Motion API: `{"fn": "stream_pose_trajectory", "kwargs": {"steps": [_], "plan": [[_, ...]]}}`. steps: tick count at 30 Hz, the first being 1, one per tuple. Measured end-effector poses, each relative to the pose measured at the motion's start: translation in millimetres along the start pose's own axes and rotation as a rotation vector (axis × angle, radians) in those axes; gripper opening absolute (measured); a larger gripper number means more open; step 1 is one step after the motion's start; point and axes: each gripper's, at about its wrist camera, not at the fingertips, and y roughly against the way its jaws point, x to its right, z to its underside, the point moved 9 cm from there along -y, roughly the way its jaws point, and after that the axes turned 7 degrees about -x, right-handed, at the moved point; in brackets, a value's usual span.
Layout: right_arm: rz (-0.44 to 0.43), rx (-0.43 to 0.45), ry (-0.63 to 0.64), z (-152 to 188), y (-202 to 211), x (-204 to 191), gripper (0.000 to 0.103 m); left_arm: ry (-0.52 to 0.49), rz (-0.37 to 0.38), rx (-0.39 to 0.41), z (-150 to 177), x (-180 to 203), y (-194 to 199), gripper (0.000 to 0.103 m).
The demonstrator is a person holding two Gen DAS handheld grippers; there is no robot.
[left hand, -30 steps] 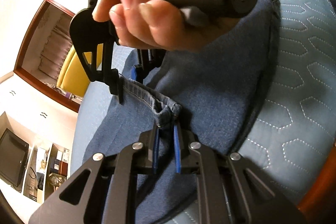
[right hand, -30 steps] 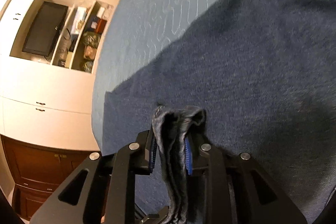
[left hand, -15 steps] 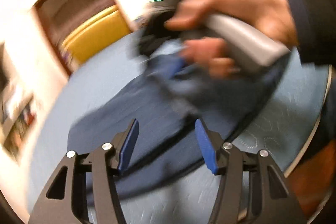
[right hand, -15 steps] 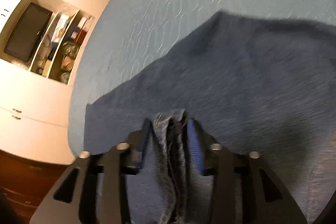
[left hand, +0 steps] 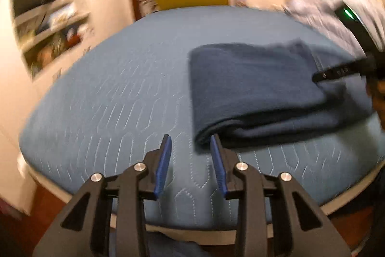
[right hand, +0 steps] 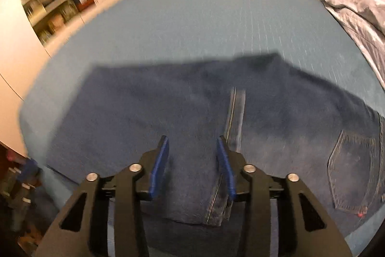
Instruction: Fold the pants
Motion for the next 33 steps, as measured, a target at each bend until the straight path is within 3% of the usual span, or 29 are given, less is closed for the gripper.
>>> {"fn": "stream_pose_trajectory", "kwargs": {"steps": [2,11,20,24,28,30,31,33], "plan": [[0.046,-0.047,0.022,11,-17,2,0.032,-0.042,-0.006,0.019,-3,8,-2,0.034],[0.078,-0.041,0.061,15,-22,0,0.032,-0.176,-0.097,-0.037,-2,16,-26,0.034],[0.045,-0.038,0.049,17,-19,-2,0.032,-0.086,-0.067,0.009,-17,6,-13,0.034],[0.027,-0.037,0.047,15,-20,5,0.032,0.050,0.061,-0.003,-18,-5,-11,0.036],[0.008,-0.035,0.044,14,-21,9,0.032,0.087,0.056,-0.040,-13,-9,-20,0.040],[0.008,-0.034,0.049,13,-21,12,0.032,0.180,0.124,-0.056,-13,-10,-17,0.040],[0.007,-0.033,0.050,13,-21,12,0.032,0.209,0.145,-0.061,-12,-9,-16,0.041],[-0.005,-0.032,0.049,14,-22,13,0.032,0.217,0.177,-0.066,-11,1,-14,0.055]]}}
